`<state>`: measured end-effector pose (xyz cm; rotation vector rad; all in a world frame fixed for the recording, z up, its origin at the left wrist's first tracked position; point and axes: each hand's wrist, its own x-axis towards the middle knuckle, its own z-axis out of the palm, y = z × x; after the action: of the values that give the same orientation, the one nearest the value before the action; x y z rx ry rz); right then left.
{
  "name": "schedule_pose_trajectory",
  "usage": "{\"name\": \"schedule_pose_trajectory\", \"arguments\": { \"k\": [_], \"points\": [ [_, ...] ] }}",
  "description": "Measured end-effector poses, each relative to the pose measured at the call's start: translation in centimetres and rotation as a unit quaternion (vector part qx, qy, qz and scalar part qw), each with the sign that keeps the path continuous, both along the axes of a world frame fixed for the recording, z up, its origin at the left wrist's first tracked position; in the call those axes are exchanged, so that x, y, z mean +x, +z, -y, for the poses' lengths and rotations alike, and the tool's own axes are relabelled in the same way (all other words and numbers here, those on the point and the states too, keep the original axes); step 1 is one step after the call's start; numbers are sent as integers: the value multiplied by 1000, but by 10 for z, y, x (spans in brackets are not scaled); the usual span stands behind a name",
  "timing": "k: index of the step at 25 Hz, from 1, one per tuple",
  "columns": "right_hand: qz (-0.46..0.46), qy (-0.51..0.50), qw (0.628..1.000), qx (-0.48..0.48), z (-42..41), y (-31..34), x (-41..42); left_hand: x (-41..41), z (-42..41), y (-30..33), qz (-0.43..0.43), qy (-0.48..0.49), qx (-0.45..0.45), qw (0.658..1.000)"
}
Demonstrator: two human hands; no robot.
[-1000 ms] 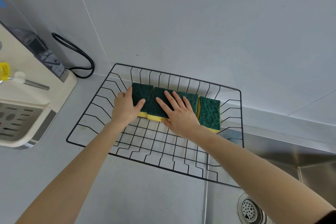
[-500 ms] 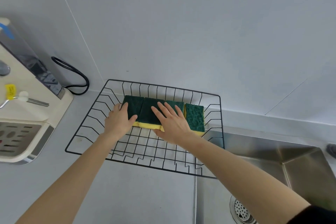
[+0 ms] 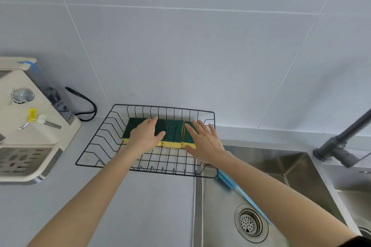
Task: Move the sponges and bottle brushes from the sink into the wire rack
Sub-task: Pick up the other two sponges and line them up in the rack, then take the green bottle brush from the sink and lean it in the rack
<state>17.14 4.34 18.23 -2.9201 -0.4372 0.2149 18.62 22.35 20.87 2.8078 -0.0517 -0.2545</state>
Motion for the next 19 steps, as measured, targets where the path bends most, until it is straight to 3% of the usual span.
{"name": "schedule_pose_trajectory", "arguments": {
  "k": [10,19],
  "points": [
    [10,-75,997,5,94,14,-73,-62,84,25,32,-96,18,995],
    [-25,-133,991,-13,175,-4,-130,-104,164,2,9,-155,40,987]
  ]
}}
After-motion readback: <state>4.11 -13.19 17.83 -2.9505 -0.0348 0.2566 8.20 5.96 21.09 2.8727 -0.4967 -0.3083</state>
